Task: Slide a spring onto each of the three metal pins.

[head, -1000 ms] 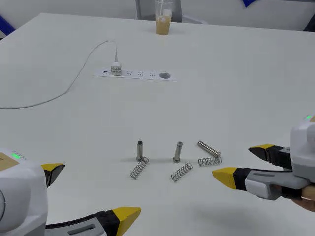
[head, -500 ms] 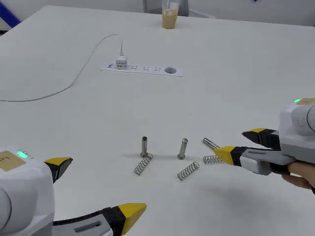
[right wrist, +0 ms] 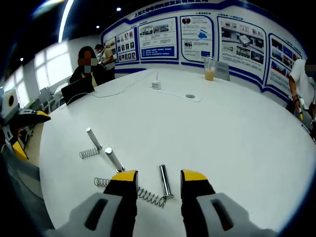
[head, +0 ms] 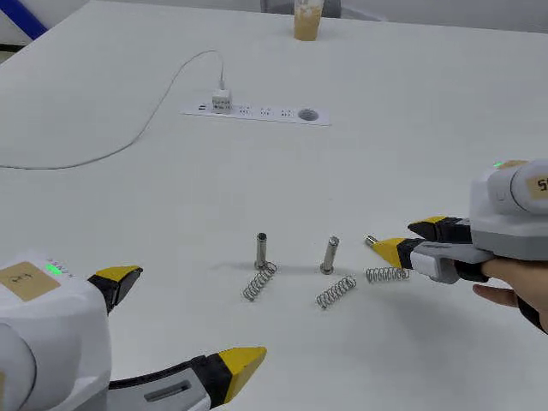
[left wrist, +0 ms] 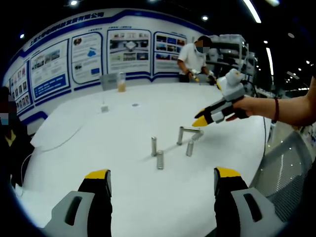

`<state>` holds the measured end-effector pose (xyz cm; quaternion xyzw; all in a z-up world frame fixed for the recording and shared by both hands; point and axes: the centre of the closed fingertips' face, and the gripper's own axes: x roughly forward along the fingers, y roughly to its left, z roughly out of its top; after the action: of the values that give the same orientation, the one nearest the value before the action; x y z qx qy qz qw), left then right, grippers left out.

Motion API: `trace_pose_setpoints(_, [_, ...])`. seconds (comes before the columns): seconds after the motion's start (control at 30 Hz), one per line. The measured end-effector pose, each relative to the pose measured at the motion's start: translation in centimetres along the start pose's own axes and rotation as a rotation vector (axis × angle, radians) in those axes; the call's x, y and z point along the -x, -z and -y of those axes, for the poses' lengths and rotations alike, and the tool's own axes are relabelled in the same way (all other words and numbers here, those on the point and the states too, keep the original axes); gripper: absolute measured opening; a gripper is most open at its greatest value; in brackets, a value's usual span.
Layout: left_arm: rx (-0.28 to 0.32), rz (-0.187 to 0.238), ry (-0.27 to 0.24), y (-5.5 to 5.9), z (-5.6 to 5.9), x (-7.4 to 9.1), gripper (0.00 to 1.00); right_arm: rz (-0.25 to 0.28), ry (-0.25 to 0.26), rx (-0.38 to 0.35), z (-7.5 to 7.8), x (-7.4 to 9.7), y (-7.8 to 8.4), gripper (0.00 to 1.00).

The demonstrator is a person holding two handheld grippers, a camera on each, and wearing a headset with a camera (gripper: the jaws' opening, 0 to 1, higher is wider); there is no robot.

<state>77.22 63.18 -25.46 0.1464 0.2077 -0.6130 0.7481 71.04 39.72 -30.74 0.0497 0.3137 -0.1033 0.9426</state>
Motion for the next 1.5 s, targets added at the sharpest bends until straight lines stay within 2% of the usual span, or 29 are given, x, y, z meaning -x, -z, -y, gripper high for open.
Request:
trace_pose_setpoints(0.17, [-0.007,-0.002,-0.001,0.1,0.0,0.0,0.86,-0.011,-0.006,0.004,0.3,-1.4,0.2,0.30])
trace_pose_setpoints(0.3, [-0.009,-0.007,0.002,0.2,0.0,-0.1,0.86,-0.019,-0.028,-0.042,0.2,-2.5,0.5,0.25])
trace_pose_setpoints(0.4, [-0.010,-0.007,0.000,0.2,-0.1,-0.1,0.86,-0.027,-0.026,-0.046,0.3,-3.0,0.7,0.22])
trace_pose_setpoints(0.77, [-0.012,-0.015,-0.004,0.2,-0.3,-0.1,0.85,-0.062,-0.031,-0.051,0.4,-4.0,1.3,0.11])
trace_pose_setpoints(1.1, [-0.013,-0.017,-0.003,0.3,-0.2,0.0,0.84,-0.093,-0.029,-0.043,0.3,-3.9,1.5,0.09])
trace_pose_setpoints(1.23, [-0.016,-0.014,-0.003,0.1,-0.1,0.1,0.84,-0.055,-0.021,-0.078,0.5,-3.1,0.7,0.09])
trace_pose_setpoints(1.5, [-0.019,-0.003,-0.001,-0.2,0.1,0.0,0.83,0.010,-0.024,-0.091,0.1,-1.3,-1.2,0.09])
